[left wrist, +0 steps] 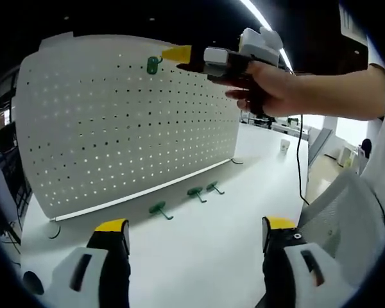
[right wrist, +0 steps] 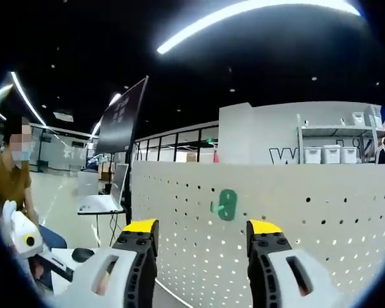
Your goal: Insert the hook assembly into the mounting plate slot until the hook locks in place.
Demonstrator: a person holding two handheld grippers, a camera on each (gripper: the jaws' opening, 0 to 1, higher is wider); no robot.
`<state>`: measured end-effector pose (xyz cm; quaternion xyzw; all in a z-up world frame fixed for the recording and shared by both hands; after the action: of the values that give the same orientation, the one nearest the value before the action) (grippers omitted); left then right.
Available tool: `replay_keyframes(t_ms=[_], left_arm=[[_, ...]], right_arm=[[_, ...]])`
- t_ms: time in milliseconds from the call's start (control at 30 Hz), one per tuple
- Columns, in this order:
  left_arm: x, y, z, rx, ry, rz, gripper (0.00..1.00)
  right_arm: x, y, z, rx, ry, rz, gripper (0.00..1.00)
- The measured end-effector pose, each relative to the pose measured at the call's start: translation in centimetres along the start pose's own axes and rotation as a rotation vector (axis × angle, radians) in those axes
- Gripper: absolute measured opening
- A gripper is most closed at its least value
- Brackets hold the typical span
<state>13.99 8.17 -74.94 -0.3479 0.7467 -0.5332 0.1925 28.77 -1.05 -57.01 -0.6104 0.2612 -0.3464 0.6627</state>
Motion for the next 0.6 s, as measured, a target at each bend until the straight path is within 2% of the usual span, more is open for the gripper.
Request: replay_keyframes(t_ms=[167, 400, 600], left_arm=[[-0.1, -0.3, -0.1, 0.012, 0.0, 0.002, 0.88], [-0.2, -0.5, -0.1, 0.016, -0.004, 0.007, 0.88], [-0.1, -1.0, 0.0, 0.036, 0.006, 0.007, 0.88]], right_arm=[[-0.2, 0.7, -2.0, -0.012, -0.019, -0.009, 0.56], [0.1, 2.7, -5.3, -0.073, -0.033, -0.043, 0.56], [0.6, 4.3, -7.6, -0.104, -0.018, -0.034, 0.57]])
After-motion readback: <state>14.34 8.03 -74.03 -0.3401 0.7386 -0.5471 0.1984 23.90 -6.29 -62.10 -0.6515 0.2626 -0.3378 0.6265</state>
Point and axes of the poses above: the point that each gripper's makers call its tool centre point, and the gripper's own axes: z roughly forward along the fingers, x roughly to its right, y roughly out of its underside, the point moved 1 cm from there along -z, roughly backward along the fingers, and after that the axes turned 1 degree about x, right-handed, at the moved point
